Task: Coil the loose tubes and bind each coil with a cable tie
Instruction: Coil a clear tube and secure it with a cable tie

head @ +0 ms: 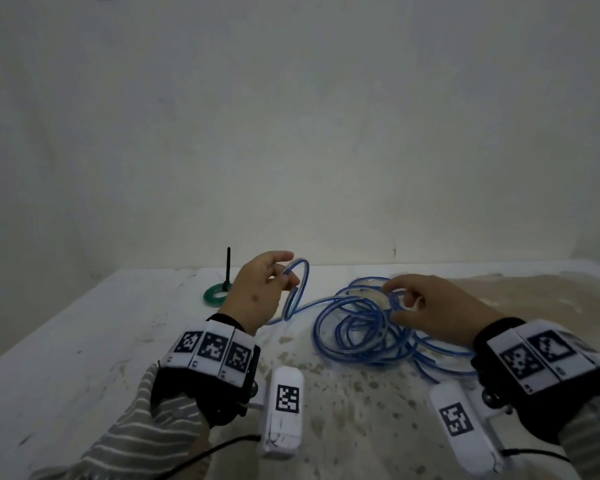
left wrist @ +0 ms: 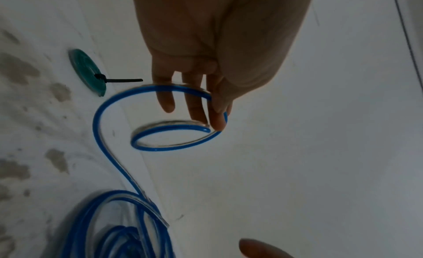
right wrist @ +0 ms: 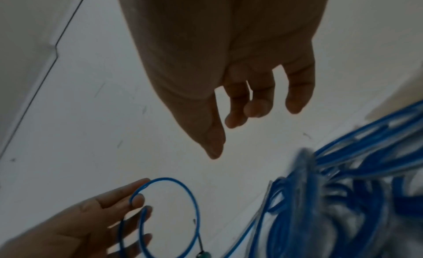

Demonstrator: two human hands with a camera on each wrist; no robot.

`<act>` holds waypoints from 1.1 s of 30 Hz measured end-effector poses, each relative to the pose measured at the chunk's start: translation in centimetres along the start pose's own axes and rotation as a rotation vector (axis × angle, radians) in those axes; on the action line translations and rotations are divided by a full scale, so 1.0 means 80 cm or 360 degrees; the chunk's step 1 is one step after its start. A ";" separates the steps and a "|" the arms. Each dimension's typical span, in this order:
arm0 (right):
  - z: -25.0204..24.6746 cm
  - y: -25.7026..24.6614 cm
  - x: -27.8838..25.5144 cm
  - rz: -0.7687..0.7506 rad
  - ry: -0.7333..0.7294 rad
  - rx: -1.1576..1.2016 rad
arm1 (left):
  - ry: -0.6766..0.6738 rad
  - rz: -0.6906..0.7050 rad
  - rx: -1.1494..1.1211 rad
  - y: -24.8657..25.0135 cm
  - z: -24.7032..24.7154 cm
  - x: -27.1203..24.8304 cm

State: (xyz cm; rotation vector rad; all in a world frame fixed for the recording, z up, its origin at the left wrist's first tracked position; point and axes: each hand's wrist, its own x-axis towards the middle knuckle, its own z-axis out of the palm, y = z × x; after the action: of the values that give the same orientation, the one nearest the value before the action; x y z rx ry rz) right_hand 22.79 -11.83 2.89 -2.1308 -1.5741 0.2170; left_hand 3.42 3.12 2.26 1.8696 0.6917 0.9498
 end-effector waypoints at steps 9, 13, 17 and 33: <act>0.034 -0.058 -0.005 -0.0176 0.0041 0.0616 | 0.0060 0.0102 -0.0568 0.036 0.023 -0.034; 0.059 -0.068 -0.002 -0.0340 0.0195 0.0690 | 0.0027 0.0025 -0.0859 0.030 0.032 -0.048; 0.077 -0.068 -0.001 -0.0325 0.0369 0.0961 | 0.0044 -0.0039 -0.0928 0.014 0.042 -0.061; 0.073 -0.074 -0.003 -0.0239 0.0212 0.1249 | 0.0149 -0.0189 -0.0930 -0.002 0.037 -0.048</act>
State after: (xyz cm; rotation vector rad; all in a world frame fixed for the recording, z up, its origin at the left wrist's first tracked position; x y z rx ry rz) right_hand 15.32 -9.08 0.54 -1.3835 -1.2715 0.5291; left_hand 3.74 -1.16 0.00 1.2651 0.5018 1.0324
